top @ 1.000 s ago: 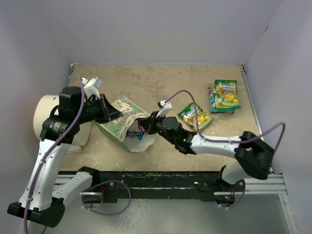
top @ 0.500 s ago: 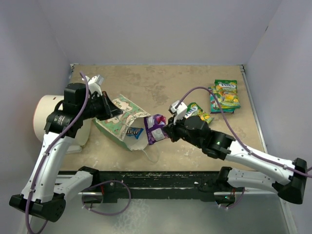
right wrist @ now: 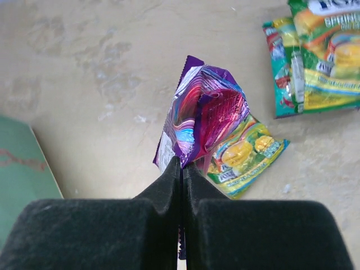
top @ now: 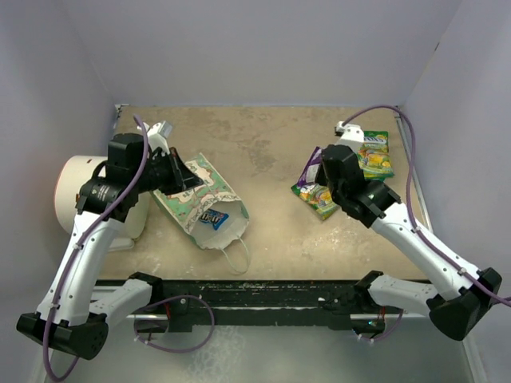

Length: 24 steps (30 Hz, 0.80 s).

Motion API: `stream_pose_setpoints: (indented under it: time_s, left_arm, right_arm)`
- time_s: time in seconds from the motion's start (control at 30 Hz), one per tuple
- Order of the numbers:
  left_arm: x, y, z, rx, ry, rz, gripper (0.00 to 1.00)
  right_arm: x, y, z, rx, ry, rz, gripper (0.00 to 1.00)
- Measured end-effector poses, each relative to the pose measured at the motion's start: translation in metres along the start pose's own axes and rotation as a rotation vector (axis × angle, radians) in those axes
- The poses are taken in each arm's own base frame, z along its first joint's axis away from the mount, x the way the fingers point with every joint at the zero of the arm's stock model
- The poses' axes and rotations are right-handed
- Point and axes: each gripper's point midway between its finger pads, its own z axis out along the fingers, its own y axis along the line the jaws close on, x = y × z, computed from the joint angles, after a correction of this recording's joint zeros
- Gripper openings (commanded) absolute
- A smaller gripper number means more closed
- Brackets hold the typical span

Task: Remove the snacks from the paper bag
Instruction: Place the snack at the center of the board.

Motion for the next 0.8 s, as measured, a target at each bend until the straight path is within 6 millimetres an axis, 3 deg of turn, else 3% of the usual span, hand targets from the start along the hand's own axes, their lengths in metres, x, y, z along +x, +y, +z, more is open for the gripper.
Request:
stream_pose_setpoints:
  time_s: [0.13,0.37,0.8]
  left_arm:
    - [0.001,-0.001,0.002,0.010,0.013,-0.003,0.00]
    - [-0.002,-0.007,-0.002,0.026,0.005,0.005,0.00]
    - [-0.002,-0.015,-0.003,0.062,0.021,0.008,0.00]
  right_arm:
    - [0.010,-0.023,0.026,0.061,-0.002,0.217,0.00]
    - [0.060,-0.045,0.063,0.103,0.011,0.502,0.00]
    - [0.110,-0.059,0.100,0.110,-0.045,0.699,0.00]
